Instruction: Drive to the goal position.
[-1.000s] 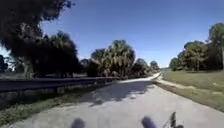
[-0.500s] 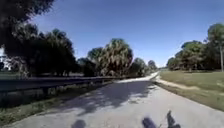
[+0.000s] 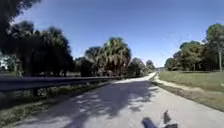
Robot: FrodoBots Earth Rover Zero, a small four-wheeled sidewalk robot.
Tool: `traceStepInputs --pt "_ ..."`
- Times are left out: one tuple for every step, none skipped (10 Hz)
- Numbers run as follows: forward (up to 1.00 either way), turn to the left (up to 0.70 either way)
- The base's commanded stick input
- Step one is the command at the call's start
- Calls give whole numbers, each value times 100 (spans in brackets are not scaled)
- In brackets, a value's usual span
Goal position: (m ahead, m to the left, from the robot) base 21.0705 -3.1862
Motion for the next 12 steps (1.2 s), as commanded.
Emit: traceStepInputs --pt "70 0" --pt "70 0" --pt "70 0" --pt "70 0" --pt "70 0" --pt "70 0" --pt "70 0" --pt "70 0" --pt "70 0" --pt "70 0" --pt "70 0" --pt "70 0"
